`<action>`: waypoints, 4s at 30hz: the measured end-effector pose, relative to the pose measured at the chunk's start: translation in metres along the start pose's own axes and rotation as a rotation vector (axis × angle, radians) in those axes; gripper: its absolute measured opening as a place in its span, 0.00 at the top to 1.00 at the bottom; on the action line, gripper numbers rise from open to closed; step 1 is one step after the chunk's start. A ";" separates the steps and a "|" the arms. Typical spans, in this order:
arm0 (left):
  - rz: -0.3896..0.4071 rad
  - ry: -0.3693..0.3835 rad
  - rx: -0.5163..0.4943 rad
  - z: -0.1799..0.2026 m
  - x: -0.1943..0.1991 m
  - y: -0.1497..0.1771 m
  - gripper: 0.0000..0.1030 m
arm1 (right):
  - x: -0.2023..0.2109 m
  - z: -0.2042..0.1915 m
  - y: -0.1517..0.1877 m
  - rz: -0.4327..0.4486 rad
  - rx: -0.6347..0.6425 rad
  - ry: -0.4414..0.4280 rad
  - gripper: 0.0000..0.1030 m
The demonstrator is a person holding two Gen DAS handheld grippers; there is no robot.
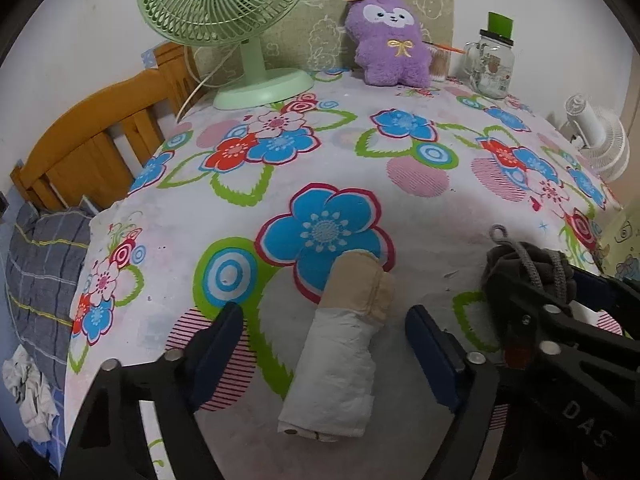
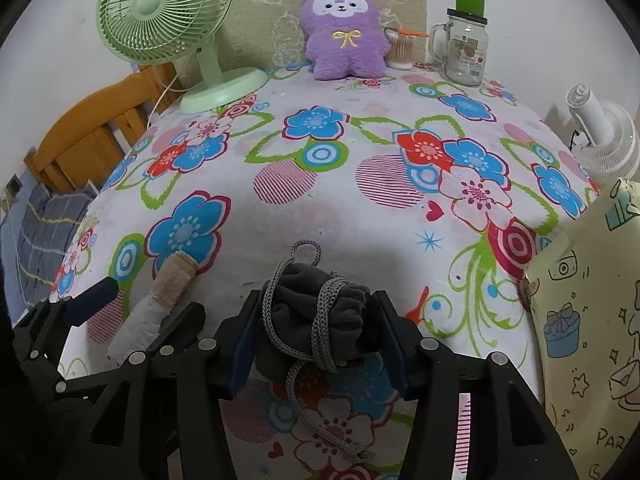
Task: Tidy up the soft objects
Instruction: 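Grasp the white rolled cloth with the left tool while the right tool holds the grey pouch, then carry the white cloth and grey pouch with both tools over the fabric box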
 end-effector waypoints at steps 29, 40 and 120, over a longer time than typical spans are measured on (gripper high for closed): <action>0.043 0.044 0.034 0.027 0.049 0.012 0.82 | 0.041 -0.006 0.011 0.060 0.034 -0.030 0.46; 0.093 0.057 0.037 0.046 0.082 0.008 0.82 | 0.073 0.002 0.008 0.117 0.041 -0.048 0.46; 0.266 0.226 -0.122 0.248 0.143 -0.061 0.82 | 0.183 0.189 -0.041 0.326 0.017 0.074 0.46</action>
Point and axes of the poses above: each gripper's, at about its wrist camera, not at the fingertips, and x roughly against the way its jaws point, z to its right, y to its underside, the point moved 4 cm from there along -x, roughly the way its jaws point, and after that the axes turned 15 degrees about z, right-handed, at the moved point
